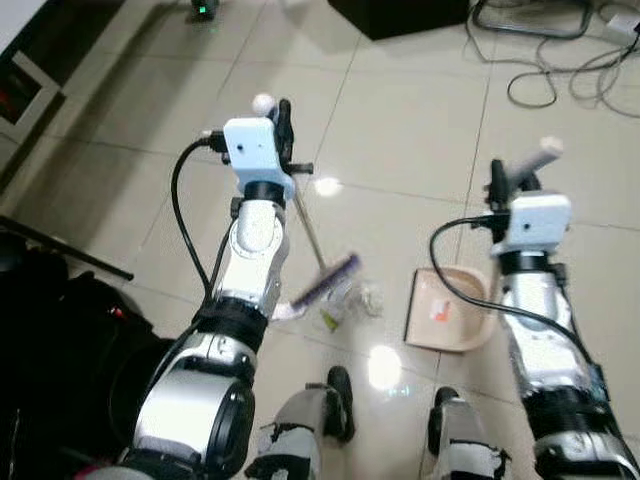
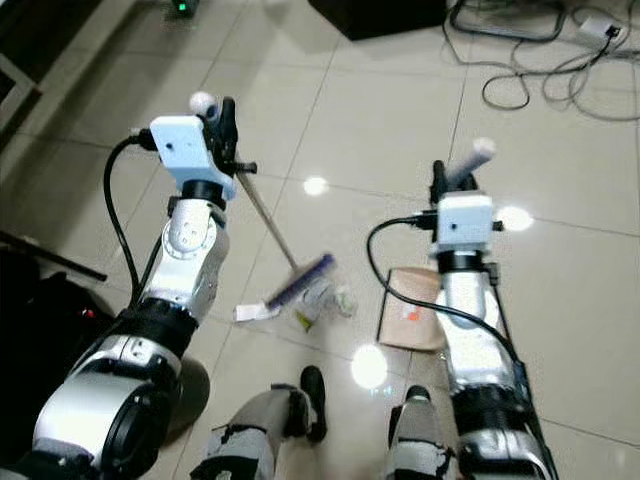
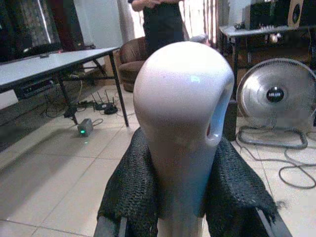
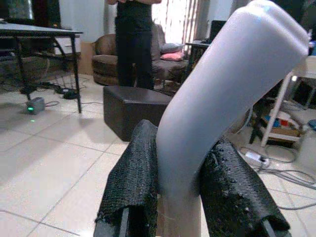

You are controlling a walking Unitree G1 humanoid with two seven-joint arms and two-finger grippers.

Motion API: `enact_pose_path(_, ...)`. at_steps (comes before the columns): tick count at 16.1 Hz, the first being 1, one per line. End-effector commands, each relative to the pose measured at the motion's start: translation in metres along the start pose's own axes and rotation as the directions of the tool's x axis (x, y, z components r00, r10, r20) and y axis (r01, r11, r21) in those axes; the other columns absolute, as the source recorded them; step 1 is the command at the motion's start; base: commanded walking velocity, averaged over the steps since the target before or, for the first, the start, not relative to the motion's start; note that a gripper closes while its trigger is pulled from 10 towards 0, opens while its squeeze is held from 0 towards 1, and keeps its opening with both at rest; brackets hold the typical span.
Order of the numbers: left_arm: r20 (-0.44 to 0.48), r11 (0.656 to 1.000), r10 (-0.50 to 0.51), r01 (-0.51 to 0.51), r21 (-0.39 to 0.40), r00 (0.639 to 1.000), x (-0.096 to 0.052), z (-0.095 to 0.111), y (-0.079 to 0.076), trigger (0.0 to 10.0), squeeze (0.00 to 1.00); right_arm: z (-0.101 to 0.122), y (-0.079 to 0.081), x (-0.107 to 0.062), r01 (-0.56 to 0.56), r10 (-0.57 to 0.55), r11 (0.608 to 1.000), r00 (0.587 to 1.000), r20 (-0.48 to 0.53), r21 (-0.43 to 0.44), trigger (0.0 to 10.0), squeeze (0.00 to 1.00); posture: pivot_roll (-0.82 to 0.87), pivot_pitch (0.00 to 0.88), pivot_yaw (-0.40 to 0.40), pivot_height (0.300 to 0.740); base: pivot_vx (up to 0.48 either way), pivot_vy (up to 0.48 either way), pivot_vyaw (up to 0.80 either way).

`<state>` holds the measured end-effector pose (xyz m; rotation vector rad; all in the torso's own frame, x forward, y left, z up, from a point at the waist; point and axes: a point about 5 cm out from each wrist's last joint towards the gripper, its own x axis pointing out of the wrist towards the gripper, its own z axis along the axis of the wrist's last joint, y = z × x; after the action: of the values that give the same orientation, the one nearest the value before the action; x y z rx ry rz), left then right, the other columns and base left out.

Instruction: Sweep floor

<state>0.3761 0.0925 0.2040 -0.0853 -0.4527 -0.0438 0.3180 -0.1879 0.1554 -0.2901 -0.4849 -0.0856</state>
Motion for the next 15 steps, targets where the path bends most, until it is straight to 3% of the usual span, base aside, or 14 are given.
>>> enact_pose_path(1, 0.010, 0.999, 0.031, -0.031, 0.011, 0.999, 0.001, 0.001, 0.006, 10.0, 0.00, 0.001, 0.013, -0.003, -0.034, 0.034, 0.999, 0.999, 0.024, 0.009, 10.0, 0.00, 0.16, 0.385, 0.269, 0.740, 0.000, 0.000, 0.00)
enact_pose_path(6, -0.040, 0.999, 0.005, -0.006, -0.034, 0.999, -0.002, -0.010, -0.015, 10.0, 0.00, -0.005, 0.043, -0.004, -0.062, 0.061, 0.996, 0.998, 0.026, 0.058, 10.0, 0.00, 0.16, 0.382, 0.280, 0.740, 0.000, 0.000, 0.00)
enact_pose_path(8, -0.057, 0.998, 0.016, -0.020, -0.056, 0.998, 0.000, -0.012, -0.019, 10.0, 0.00, -0.002, 0.048, -0.004, -0.060, 0.056, 0.995, 0.998, 0.042, 0.083, 10.0, 0.00, 0.15, 0.382, 0.277, 0.740, 0.000, 0.000, 0.00)
enact_pose_path(12, -0.121, 0.980, 0.077, -0.097, -0.171, 0.990, 0.002, -0.014, -0.029, 10.0, 0.00, -0.002, 0.055, -0.005, -0.052, 0.048, 0.992, 0.998, 0.036, 0.116, 10.0, 0.00, 0.13, 0.373, 0.264, 0.740, 0.000, 0.000, 0.00)
enact_pose_path(13, -0.145, 0.963, 0.088, -0.122, -0.242, 0.986, 0.002, -0.014, -0.036, 10.0, 0.00, -0.003, 0.055, -0.006, -0.035, 0.032, 0.991, 0.999, 0.025, 0.130, 10.0, 0.00, 0.12, 0.370, 0.260, 0.740, 0.000, 0.000, 0.00)
enact_pose_path(14, -0.150, 0.956, 0.089, -0.126, -0.265, 0.985, 0.002, -0.014, -0.038, 10.0, 0.00, -0.003, 0.055, -0.006, -0.032, 0.029, 0.991, 0.999, 0.022, 0.132, 10.0, 0.00, 0.12, 0.368, 0.259, 0.740, 0.000, 0.000, 0.00)
enact_pose_path(15, -0.146, 0.928, 0.083, -0.130, -0.348, 0.986, 0.007, -0.007, -0.045, 10.0, 0.00, -0.004, 0.054, -0.007, -0.027, 0.025, 0.991, 1.000, 0.018, 0.133, 10.0, 0.00, 0.11, 0.351, 0.250, 0.740, 0.000, 0.000, 0.00)
